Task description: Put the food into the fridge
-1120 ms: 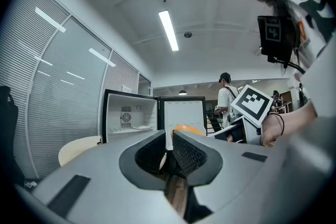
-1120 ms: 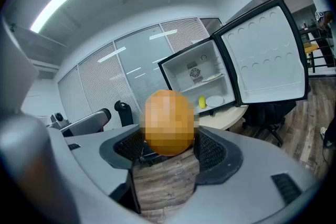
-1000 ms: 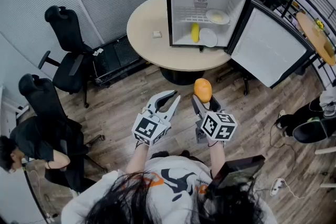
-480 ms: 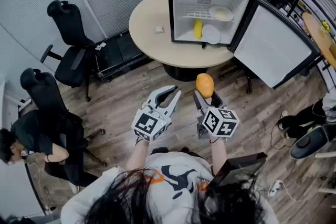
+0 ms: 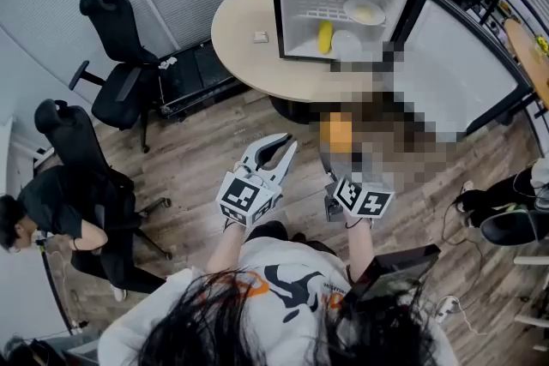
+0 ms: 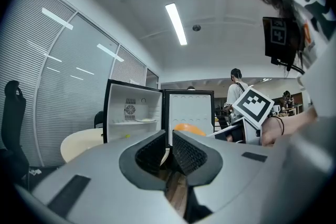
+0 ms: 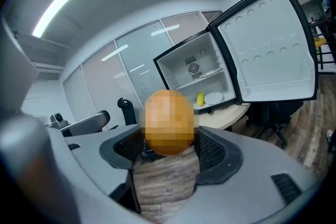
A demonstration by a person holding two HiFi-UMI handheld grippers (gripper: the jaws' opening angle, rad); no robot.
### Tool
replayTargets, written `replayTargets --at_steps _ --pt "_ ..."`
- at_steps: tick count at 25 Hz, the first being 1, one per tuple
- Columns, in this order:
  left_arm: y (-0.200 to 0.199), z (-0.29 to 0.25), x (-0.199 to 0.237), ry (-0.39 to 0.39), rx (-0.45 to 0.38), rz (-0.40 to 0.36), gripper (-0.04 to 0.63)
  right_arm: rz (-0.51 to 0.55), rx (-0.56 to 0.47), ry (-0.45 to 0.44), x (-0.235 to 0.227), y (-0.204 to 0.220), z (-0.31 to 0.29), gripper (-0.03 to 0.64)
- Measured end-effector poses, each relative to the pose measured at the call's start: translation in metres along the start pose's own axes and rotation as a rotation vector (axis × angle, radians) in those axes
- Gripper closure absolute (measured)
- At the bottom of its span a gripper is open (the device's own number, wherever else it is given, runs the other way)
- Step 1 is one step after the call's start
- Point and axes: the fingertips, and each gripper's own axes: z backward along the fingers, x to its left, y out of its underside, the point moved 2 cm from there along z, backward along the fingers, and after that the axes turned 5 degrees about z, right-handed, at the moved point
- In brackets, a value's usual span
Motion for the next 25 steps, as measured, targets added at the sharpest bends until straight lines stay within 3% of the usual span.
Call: replayTargets --at_steps 13,25 --pt "0.013 -0.018 0.006 -0.008 0.051 0.0 0.561 -0.023 0.021 -0.02 -0.017 0.002 -0.019 0.308" --pt "0.009 -0.071 0.079 0.036 0.052 0.009 0.561 -0.03 0.022 0.017 -0.031 -0.028 -0.094 0.307"
